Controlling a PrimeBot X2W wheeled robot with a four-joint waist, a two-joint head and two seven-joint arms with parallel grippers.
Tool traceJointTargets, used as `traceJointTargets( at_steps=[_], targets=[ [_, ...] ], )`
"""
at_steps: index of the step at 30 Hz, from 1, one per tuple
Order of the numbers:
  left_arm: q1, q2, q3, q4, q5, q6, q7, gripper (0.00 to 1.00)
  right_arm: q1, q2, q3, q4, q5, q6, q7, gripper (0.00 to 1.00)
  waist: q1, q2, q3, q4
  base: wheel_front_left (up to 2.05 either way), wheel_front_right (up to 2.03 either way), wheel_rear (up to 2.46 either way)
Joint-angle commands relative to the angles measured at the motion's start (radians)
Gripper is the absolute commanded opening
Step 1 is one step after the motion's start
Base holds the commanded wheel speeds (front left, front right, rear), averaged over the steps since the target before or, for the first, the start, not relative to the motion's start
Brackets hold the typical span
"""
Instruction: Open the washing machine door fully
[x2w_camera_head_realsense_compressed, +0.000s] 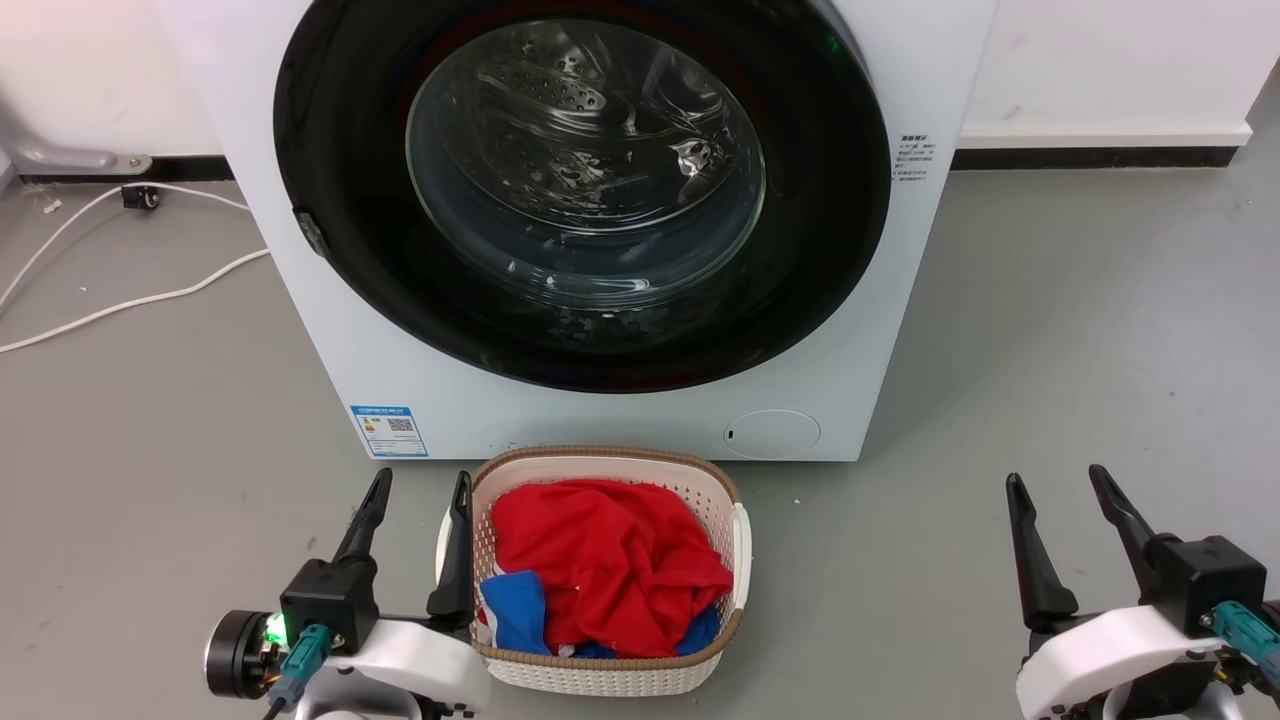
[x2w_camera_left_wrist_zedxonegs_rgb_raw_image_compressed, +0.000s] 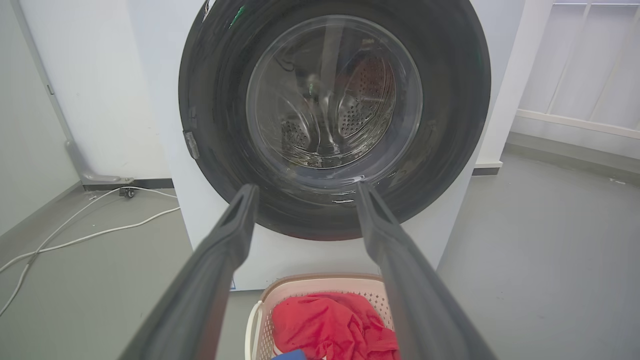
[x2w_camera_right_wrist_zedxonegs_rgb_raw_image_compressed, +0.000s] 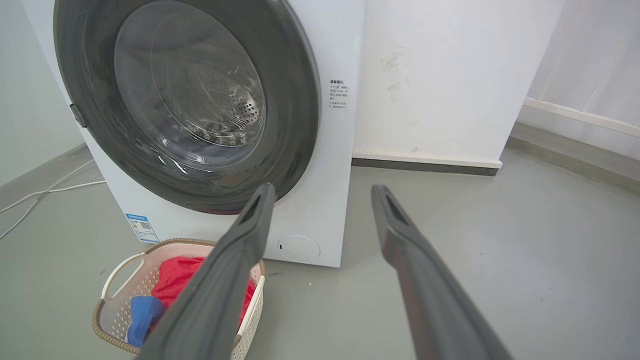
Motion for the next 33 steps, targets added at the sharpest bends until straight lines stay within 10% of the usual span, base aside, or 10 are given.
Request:
traceJointTargets(
  at_steps=[1,2,4,16,33],
  targets=[
    [0.010,-0.004,0.003,0.001,0.006,-0.004,-0.003,1.00,-0.005,0.003,-0.001,0.001,0.010,0.000,-0.006,1.00,0.0000,0.0000,0.000,0.000,0.00,0.00,0.00],
    [0.010,-0.005,0.004,0.001,0.007,-0.005,-0.003,1.00,-0.005,0.004,-0.001,0.003,0.017,0.000,-0.006,1.00,0.0000,0.0000,0.000,0.000,0.00,0.00,0.00],
    [0.010,-0.007,0.008,0.003,0.008,-0.007,-0.003,1.00,-0.006,0.004,-0.002,0.004,0.028,0.000,-0.010,0.00,0.0000,0.0000,-0.001,0.000,0.00,0.00,0.00],
    [0.006,-0.015,0.028,-0.005,0.018,-0.009,-0.003,1.00,-0.053,0.003,-0.085,0.055,0.186,0.000,-0.023,0.00,0.0000,0.0000,0.009,-0.007,0.00,0.00,0.00],
    [-0.101,-0.027,0.015,-0.081,0.014,0.015,-0.003,1.00,-0.484,-0.072,-0.509,0.378,0.754,0.000,0.089,0.00,0.0000,0.0000,0.204,0.029,0.00,0.00,0.00]
  ],
)
